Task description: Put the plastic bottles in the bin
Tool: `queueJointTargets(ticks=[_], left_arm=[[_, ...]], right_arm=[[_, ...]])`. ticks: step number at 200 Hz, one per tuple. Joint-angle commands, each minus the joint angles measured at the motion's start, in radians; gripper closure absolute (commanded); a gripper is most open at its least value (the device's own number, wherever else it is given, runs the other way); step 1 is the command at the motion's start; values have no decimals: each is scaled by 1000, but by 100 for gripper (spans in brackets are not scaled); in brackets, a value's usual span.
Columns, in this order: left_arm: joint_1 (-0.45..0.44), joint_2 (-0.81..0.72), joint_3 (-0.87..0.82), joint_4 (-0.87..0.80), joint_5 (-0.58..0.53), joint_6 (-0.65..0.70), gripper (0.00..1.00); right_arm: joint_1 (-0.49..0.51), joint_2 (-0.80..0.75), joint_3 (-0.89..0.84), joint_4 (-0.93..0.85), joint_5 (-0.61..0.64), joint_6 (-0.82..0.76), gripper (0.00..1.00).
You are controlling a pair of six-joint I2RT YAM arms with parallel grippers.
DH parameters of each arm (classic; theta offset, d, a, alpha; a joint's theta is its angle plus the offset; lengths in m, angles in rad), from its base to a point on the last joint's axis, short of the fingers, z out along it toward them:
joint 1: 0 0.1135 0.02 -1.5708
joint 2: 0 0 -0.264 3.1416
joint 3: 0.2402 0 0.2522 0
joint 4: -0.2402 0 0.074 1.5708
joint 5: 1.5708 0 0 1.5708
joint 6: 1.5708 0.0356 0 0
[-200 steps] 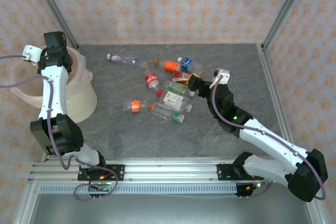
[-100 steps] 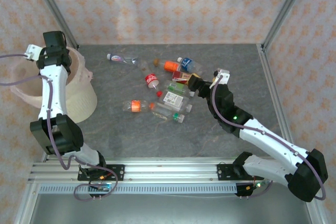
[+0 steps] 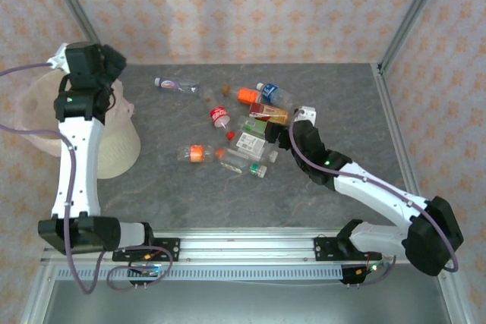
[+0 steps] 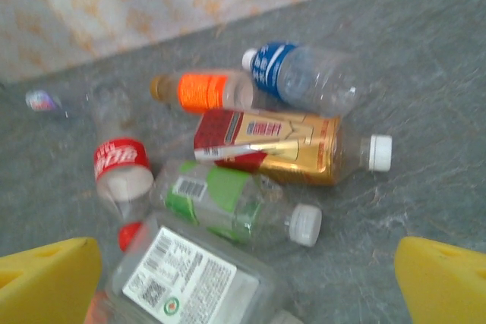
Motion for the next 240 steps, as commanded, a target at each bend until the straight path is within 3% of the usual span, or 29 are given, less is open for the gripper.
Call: queueJointTargets(ticks=[1, 43, 86, 146, 193, 240], left_arm=[[-119, -34, -65, 37, 56, 37, 0], [-421, -40, -161, 10, -136, -79, 0], [-596, -2, -257, -70, -216, -235, 0], [-613, 59, -435, -102, -230, -516, 0], [-614, 175, -468, -91, -128, -673, 0], [-575, 271, -559, 68, -21, -787, 0]], right_arm=[[-6, 34, 50, -67, -51, -25, 1], [-6, -24, -47, 84, 13, 50, 1], [-6, -60, -98, 141, -15, 12, 1], [-6, -61, -108, 165, -42, -41, 1], [-6, -82, -108, 171, -59, -45, 1], [-6, -106, -110, 162, -59, -53, 1]])
